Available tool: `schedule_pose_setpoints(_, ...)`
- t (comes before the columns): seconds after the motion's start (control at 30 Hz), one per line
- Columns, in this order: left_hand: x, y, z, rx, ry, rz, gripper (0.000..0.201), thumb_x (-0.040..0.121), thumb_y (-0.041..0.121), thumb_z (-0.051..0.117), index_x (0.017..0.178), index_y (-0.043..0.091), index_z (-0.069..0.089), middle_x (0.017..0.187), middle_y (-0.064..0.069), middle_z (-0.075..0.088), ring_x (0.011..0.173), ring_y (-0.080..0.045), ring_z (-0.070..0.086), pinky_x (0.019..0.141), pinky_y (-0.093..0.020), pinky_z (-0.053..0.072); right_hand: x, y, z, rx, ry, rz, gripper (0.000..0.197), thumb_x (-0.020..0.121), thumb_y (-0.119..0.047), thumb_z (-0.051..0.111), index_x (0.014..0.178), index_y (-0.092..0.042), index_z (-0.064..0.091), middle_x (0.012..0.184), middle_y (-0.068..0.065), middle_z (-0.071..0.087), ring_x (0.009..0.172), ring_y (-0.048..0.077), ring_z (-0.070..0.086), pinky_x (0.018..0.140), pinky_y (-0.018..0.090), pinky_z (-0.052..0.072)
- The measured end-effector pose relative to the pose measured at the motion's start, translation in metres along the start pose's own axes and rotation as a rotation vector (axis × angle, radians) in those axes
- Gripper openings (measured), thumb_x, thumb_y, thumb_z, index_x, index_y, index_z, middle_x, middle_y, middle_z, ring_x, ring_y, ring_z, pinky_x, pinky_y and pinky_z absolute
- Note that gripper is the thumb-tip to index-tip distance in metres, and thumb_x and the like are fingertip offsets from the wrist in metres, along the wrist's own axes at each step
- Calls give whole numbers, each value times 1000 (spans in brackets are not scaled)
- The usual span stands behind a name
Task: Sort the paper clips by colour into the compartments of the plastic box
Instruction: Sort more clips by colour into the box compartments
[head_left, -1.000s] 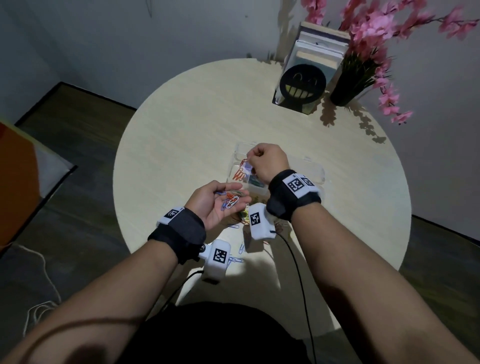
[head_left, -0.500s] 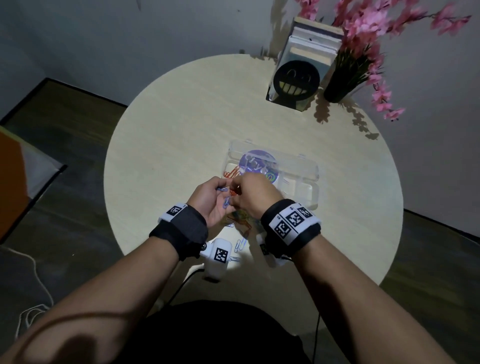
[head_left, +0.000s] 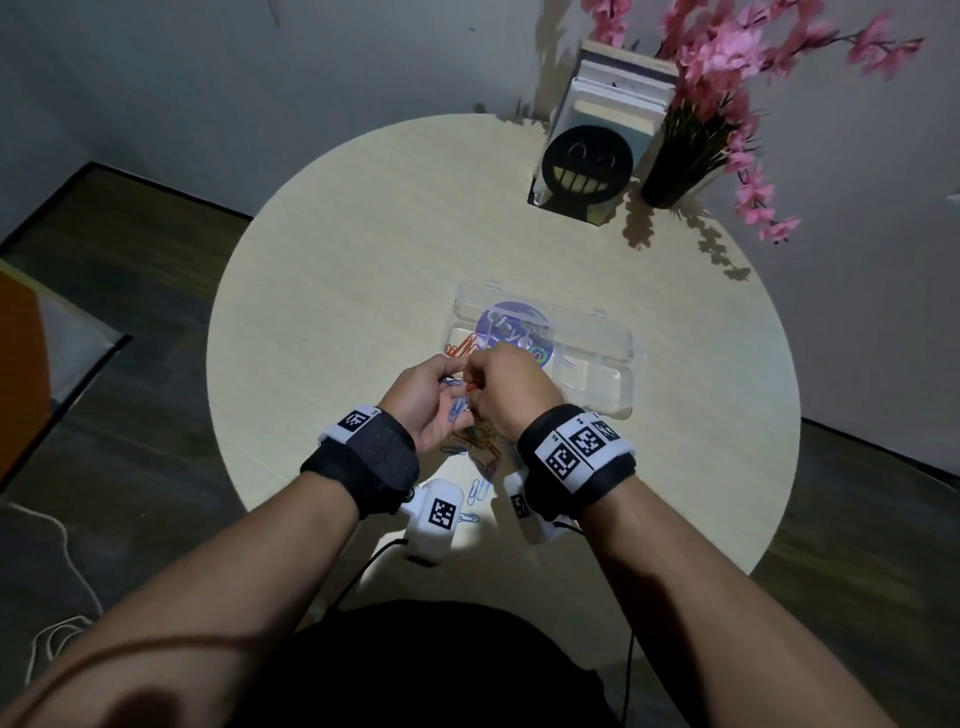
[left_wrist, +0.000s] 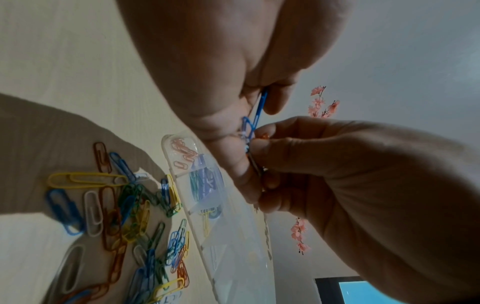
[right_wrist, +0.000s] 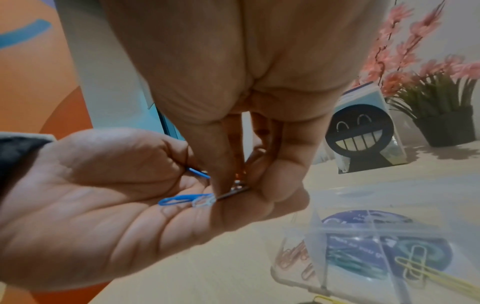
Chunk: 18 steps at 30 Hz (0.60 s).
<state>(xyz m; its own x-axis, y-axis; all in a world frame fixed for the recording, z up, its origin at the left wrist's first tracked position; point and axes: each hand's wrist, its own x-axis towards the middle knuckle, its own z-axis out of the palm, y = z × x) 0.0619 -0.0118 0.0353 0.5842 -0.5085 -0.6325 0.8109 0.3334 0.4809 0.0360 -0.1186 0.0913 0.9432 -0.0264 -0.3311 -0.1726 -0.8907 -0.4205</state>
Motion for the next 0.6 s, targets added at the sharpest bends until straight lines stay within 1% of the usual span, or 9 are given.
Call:
schedule_pose_setpoints(0.07, 0, 0, 0, -16, -4, -4, 20, 89, 14, 40, 87, 4, 57, 79, -16, 54, 67, -23, 55, 58, -32, 54, -1, 1, 1, 27, 13, -13, 14, 83, -3, 55, 91, -8, 65, 96, 15, 61, 91, 29, 57, 66, 27, 37)
schedule_pose_setpoints(0.13, 0, 2, 2, -34, -10, -6, 23, 90, 13, 37, 84, 4, 57, 74, -12, 56, 61, -19, 58, 56, -31, 56, -1, 4, 0, 107, 16, 1, 9, 82, -4, 57, 87, -6, 65, 90, 14, 65, 86, 28, 60, 67, 30, 43)
schedule_pose_setpoints(0.2, -1, 3, 3, -79, -26, -7, 26, 92, 13, 33, 89, 1, 56, 71, -10, 58, 57, -16, 62, 53, -31, 56, -1, 8, -4, 263, 32, 39, 3, 82, -7, 63, 83, -6, 66, 79, 9, 66, 74, 21, 62, 67, 28, 48)
schedule_pose_setpoints(0.27, -1, 3, 5, -108, -44, -8, 28, 93, 14, 32, 99, 0, 55, 76, -13, 61, 61, -19, 66, 55, -33, 57, -2, 10, -9, 501, 51, 91, 4, 82, -6, 66, 81, -9, 67, 69, 3, 63, 58, 11, 56, 56, 22, 46)
schedule_pose_setpoints(0.33, -3, 3, 6, -105, -63, -11, 30, 93, 14, 32, 101, -3, 56, 82, -17, 62, 65, -25, 67, 58, -33, 58, -3, 14, -14, 791, 68, 151, 12, 84, -1, 64, 76, -10, 64, 61, 3, 59, 47, 12, 52, 46, 21, 45)
schedule_pose_setpoints(0.37, -4, 3, 7, -100, -76, -13, 32, 93, 13, 32, 98, -4, 57, 82, -19, 63, 66, -27, 68, 60, -33, 59, -3, 17, -15, 908, 74, 174, 16, 85, 1, 62, 74, -10, 62, 59, 6, 57, 46, 16, 51, 44, 23, 46)
schedule_pose_setpoints(0.43, -6, 3, 7, -99, -115, -19, 33, 93, 13, 32, 94, -5, 60, 79, -17, 65, 67, -27, 69, 60, -31, 59, -2, 23, -18, 1028, 67, 204, 19, 88, 3, 57, 74, -10, 60, 61, 11, 58, 49, 22, 52, 45, 26, 47)
schedule_pose_setpoints(0.53, -7, 3, 7, -58, -147, -11, 30, 95, 15, 35, 92, -2, 59, 78, -14, 64, 72, -24, 66, 58, -25, 57, -2, 27, -18, 1103, 58, 219, 19, 89, 5, 54, 75, -7, 56, 66, 14, 61, 47, 16, 58, 42, 21, 50)
schedule_pose_setpoints(0.6, -5, 3, 7, 4, -135, 13, 31, 99, 21, 37, 91, 0, 59, 77, -12, 65, 72, -21, 63, 55, -22, 55, 0, 29, -16, 1120, 47, 222, 18, 89, 5, 54, 75, -7, 56, 68, 15, 62, 46, 14, 59, 42, 20, 50)
